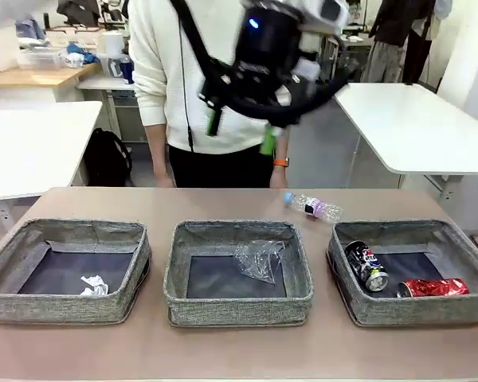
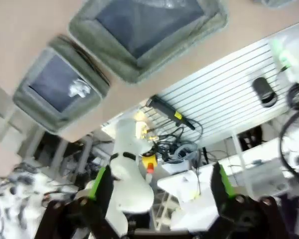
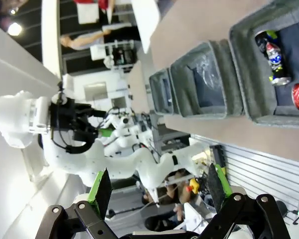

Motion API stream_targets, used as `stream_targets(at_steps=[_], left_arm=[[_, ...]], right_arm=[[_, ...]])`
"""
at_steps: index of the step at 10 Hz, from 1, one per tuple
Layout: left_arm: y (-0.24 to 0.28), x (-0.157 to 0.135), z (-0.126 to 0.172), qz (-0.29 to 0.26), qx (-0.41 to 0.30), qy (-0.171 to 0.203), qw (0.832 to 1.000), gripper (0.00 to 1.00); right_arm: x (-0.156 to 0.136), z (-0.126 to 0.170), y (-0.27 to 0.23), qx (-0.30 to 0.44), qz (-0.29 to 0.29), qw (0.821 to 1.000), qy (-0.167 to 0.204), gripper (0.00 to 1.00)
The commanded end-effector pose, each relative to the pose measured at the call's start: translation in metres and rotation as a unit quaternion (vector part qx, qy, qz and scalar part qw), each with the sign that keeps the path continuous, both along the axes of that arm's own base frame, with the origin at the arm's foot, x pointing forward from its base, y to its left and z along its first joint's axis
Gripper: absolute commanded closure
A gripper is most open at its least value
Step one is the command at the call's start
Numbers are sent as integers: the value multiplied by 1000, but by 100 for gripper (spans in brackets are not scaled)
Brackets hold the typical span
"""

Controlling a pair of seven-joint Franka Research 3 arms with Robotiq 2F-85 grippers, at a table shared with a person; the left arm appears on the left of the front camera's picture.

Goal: Sort the waste into the appropriate baskets.
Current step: Place the picked waste into the Fabric basket indicated by the person.

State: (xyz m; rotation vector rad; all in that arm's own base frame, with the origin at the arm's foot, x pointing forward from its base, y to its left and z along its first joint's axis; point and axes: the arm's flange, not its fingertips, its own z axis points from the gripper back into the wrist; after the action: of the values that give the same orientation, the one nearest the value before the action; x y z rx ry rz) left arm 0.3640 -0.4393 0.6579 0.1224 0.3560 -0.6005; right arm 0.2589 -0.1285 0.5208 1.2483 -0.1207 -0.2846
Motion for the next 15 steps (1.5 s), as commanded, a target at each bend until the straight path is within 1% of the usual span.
stream_targets(at_steps=[1,2,3,4,5,6,7,8,9,10,11,12,13,14,15], left_arm=[[75,-47,-20,40,-75,-39,996,0],[99,-50,-14,82,-127,-57,987,0],[124,-54,-11,111,-182,-63,975,0],[154,-58,-11,147,-222,-69,961,0],[185,-63,-13,176,-280,-65,941,0],[214,-67,-17,208,-333,-44,919,0],[242,-70,-19,253,-397,5,882,0],[265,-74,-20,271,-454,46,847,0],[286,-75,-21,283,-497,59,818,0],[312,-71,-26,300,-549,62,778,0],[334,-68,-36,294,-591,76,747,0],[353,-65,-48,290,-619,89,724,0],[371,-61,-62,286,-639,99,707,0],[383,-59,-79,285,-641,109,705,0],[389,-56,-96,321,-641,96,690,0]], right_arm=[[22,12,11,-5,17,1000,15,0],[33,15,26,-16,37,999,24,0],[45,17,44,-23,64,997,30,0],[59,21,65,-19,90,995,36,0],[75,24,92,-6,112,993,41,0],[88,29,116,9,117,993,32,0],[95,33,142,-2,90,996,29,0],[103,37,169,28,68,997,39,0],[107,38,190,48,67,995,52,0],[113,38,206,69,67,993,71,0],[116,36,215,82,69,991,78,0],[117,33,217,89,77,990,80,0],[117,35,213,115,81,987,81,0],[115,38,203,139,78,984,74,0],[112,39,193,144,77,984,74,0]])
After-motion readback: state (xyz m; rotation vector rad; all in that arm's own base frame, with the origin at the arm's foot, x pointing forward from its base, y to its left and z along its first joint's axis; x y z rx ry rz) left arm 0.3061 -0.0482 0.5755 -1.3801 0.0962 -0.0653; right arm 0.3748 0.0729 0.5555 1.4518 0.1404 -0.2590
